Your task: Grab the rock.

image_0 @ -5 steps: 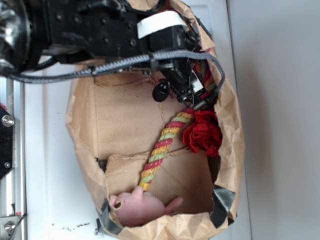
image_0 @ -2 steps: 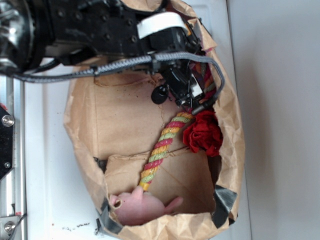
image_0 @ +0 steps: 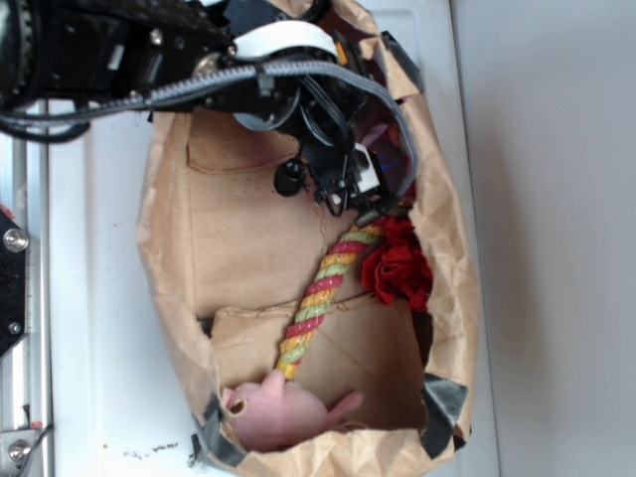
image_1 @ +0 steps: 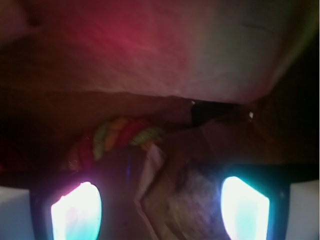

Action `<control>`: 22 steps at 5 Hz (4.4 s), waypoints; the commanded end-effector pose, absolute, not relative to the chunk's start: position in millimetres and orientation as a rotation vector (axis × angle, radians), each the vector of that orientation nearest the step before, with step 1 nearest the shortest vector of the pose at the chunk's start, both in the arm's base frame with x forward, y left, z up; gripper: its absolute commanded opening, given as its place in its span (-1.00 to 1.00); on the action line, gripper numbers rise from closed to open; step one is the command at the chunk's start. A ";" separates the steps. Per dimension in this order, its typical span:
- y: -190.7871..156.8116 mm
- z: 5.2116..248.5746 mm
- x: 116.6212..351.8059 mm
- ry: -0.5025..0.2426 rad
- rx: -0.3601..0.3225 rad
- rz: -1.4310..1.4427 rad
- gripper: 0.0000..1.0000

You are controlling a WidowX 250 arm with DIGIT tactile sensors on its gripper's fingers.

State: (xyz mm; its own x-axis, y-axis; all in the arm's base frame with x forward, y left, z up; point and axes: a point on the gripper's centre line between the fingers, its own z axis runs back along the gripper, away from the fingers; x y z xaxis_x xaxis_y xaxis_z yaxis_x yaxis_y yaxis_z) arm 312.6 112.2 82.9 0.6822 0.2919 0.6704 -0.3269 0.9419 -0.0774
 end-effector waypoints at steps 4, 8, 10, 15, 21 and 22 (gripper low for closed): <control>129.0 100.7 321.5 -0.821 0.158 0.427 1.00; 128.3 108.5 324.1 -0.763 0.154 0.492 1.00; 141.6 140.2 318.8 -0.716 0.077 0.513 1.00; 145.6 146.5 296.9 -0.692 0.208 0.509 1.00; 130.4 153.7 282.1 -0.706 0.214 0.399 1.00; 121.7 161.1 286.2 -0.681 0.238 0.401 1.00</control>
